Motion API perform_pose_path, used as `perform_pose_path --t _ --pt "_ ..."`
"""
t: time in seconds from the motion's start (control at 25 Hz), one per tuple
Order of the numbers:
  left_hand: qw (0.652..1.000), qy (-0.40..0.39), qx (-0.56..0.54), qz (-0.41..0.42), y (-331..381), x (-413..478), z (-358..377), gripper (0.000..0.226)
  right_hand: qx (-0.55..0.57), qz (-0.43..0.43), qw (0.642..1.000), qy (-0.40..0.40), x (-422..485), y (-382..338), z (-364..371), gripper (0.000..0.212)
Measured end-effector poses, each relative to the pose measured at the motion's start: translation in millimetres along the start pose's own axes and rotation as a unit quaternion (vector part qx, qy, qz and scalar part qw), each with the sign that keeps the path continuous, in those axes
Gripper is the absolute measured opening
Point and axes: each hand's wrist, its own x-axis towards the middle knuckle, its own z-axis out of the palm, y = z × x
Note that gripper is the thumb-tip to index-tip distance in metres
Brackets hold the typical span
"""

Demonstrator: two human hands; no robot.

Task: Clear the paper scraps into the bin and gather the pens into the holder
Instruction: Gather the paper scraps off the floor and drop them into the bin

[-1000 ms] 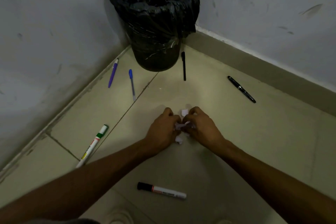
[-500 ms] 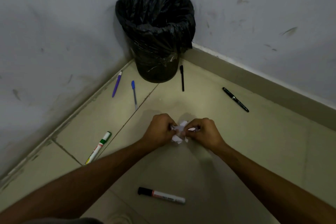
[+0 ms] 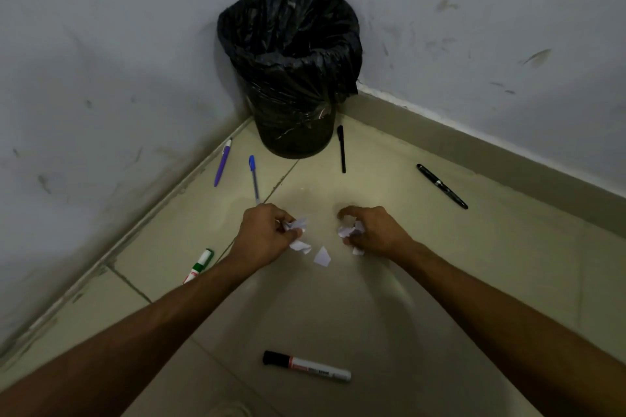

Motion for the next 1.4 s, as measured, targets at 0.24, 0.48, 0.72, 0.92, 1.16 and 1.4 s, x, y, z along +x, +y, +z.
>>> perform_pose_path --t 0.24,0.48,0.72,0.92,1.16,1.4 --pt "0.990 -0.116 0.055 0.064 5 -3 16 0.014 -0.074 0.008 0.997 0.013 -1 7 8 0.017" --pt "0.932 -0.314 0.157 0.095 18 4 51 0.041 -0.071 -0.007 0.997 0.018 -13 20 19 0.007" --pt "0.942 -0.279 0.157 0.102 16 3 58 0.020 0.014 0.006 0.998 0.068 -26 14 8 0.009" --pt "0.997 0.001 -0.081 0.005 31 43 -21 0.015 0.235 -0.008 0.963 0.134 -32 -43 -57 0.016" --pt "0.960 0.176 -0.219 0.017 84 120 -123 0.015 0.311 -0.114 0.922 0.201 13 -156 -144 0.020" --pt "0.965 0.237 -0.114 0.002 107 209 -161 0.019 0.237 -0.148 0.922 0.268 81 -234 -197 0.015"
